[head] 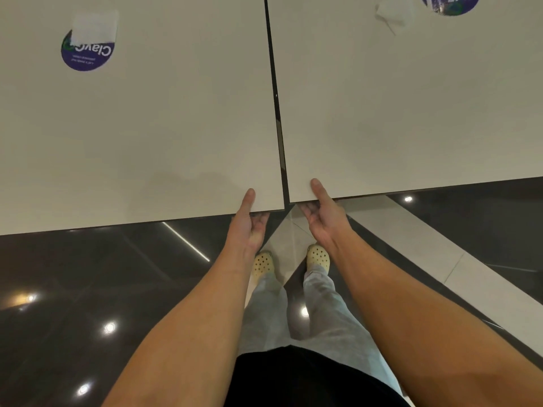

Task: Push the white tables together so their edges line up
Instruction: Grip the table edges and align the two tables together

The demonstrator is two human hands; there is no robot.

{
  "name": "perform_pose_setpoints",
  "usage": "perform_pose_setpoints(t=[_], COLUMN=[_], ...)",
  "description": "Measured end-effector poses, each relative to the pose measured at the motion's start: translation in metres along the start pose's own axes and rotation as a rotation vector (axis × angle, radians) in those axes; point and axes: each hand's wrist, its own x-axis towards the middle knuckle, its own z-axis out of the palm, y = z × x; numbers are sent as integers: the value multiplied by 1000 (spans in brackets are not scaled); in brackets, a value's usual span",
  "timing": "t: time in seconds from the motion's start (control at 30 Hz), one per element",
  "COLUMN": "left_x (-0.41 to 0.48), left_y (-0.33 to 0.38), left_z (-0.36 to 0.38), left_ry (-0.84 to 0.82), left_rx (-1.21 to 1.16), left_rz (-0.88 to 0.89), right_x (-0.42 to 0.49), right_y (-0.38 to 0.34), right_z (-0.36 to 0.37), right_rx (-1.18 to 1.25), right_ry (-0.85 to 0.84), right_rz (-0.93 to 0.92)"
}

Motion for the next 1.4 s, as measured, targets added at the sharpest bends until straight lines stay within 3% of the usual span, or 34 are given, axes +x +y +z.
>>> perform_pose_setpoints(t=[1.4], left_x=[-3], left_y=[-6], left_z=[13], left_ry=[14], left_rx=[26], left_rz=[-70], right_x=[-2], right_y=[-2], right_z=[-3], right_rx=[-58], right_ry=[2], right_rz=[-19])
